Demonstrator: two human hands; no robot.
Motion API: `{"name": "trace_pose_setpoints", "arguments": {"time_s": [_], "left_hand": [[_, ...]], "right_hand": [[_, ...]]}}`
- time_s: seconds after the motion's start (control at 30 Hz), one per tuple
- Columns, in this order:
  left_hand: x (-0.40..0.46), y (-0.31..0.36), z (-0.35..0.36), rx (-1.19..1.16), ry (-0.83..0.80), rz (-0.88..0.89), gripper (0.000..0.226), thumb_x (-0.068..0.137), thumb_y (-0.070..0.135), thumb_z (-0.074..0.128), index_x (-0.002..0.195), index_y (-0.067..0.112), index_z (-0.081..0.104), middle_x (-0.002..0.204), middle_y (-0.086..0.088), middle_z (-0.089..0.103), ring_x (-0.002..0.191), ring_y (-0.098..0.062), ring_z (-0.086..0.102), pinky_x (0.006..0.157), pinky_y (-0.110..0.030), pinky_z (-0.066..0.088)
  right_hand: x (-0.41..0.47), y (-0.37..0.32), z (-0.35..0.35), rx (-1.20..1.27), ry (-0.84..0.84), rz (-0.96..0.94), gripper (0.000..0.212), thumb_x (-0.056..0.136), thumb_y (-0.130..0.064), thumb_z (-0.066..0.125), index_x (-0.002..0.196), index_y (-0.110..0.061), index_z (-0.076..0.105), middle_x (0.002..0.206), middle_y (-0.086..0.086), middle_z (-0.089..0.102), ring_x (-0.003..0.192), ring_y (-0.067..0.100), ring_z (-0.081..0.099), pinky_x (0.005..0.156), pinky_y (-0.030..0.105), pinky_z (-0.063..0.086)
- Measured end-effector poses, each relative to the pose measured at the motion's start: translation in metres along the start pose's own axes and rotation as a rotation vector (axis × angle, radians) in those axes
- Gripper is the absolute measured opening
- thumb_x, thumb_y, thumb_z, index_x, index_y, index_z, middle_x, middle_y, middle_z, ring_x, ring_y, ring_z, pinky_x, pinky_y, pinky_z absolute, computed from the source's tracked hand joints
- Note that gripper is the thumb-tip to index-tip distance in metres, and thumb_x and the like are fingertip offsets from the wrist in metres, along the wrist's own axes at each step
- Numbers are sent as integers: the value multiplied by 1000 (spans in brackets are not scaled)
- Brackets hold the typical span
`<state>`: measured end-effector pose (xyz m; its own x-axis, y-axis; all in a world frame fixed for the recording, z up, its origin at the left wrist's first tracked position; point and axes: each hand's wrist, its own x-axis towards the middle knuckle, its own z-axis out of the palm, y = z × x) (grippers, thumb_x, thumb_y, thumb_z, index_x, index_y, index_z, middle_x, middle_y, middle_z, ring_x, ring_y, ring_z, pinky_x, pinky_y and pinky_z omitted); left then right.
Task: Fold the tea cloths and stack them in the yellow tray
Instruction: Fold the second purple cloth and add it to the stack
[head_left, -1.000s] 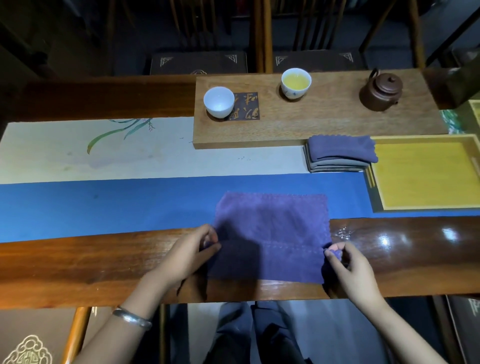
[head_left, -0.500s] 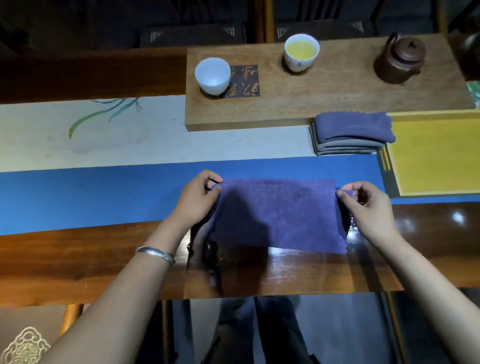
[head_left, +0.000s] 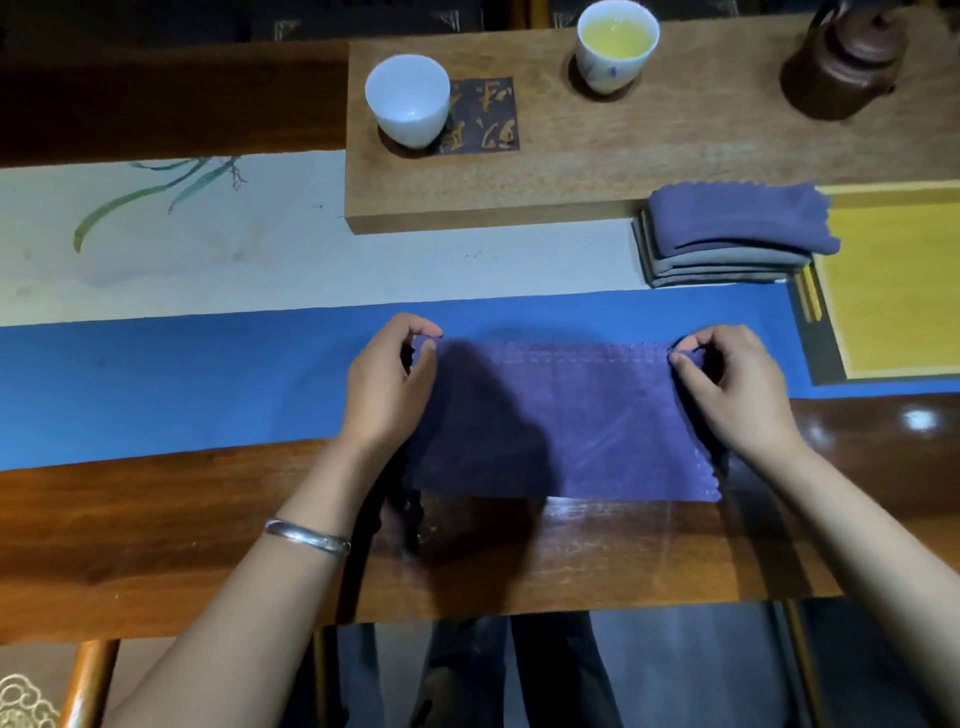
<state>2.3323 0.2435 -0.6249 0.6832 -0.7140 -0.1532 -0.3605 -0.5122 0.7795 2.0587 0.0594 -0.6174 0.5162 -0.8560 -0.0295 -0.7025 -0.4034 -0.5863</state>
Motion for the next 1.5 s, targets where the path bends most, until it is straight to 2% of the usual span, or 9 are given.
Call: {"name": "trace_pose_setpoints", "arguments": {"time_s": [0.1,0.23,0.33,0.4,0.63,0.83,1.2,1.37,1.5], "left_hand": [[4,2,1,-120,-53,8,14,88,27,53,86,39,59,81,9,65,65,-2,52,58,-12,39],[7,7,0,-349,-165,-9,25,76,18,72,91,34,59,101,-5,65,88,-10,59,80,-21,46],[10,6,-4,-234,-287,9,31,77,4,75,92,27,61,97,5,65,84,2,60,78,-16,47],[12,3,-5,-138,-306,32,24,79,4,71,85,26,63,88,7,67,79,-4,61,75,-24,48],[13,-13,-15,-54,-189,92,14,80,30,64,93,36,61,67,15,53,63,-6,47,61,-14,39],[17,-14,-16,110,-207,144,19,72,50,64,79,33,58,75,0,62,66,-14,53,62,-29,41],[30,-7,-12,221,-123,39,13,76,27,66,71,19,58,62,5,57,62,-16,51,58,-28,40],[30,-5,-12,189,-106,24,11,82,27,59,74,19,56,61,6,56,60,-9,50,57,-24,39],[26,-6,-9,210,-80,39,13,84,25,58,77,15,54,64,5,57,65,-16,51,58,-26,40]], "right_hand": [[-2,4,2,-32,10,-75,6,87,-10,63,89,-11,58,87,-2,53,84,10,44,69,19,26],[-3,5,6,-54,1,-137,7,88,-9,61,91,-13,56,97,7,57,95,23,50,83,30,35],[-3,5,7,-94,-20,-120,5,90,-14,59,91,-15,55,90,0,53,88,22,47,78,27,29],[-2,6,6,-118,-38,-117,4,90,-15,58,92,-13,54,90,1,55,86,22,45,77,27,28],[0,2,2,-135,-67,-126,4,93,-13,54,92,-11,51,91,2,52,89,27,46,76,30,28],[4,0,2,-166,-99,-152,4,94,-13,50,92,-11,46,92,9,53,90,31,48,75,35,33],[9,1,7,-259,-44,-130,8,95,-15,48,95,-7,47,97,18,50,94,35,46,75,34,30],[10,-2,8,-192,13,-106,12,97,-17,45,93,-6,44,92,15,47,85,33,46,67,34,29],[9,-4,9,-204,16,-124,13,98,-15,44,94,-2,46,93,19,49,85,36,48,70,40,36]]}}
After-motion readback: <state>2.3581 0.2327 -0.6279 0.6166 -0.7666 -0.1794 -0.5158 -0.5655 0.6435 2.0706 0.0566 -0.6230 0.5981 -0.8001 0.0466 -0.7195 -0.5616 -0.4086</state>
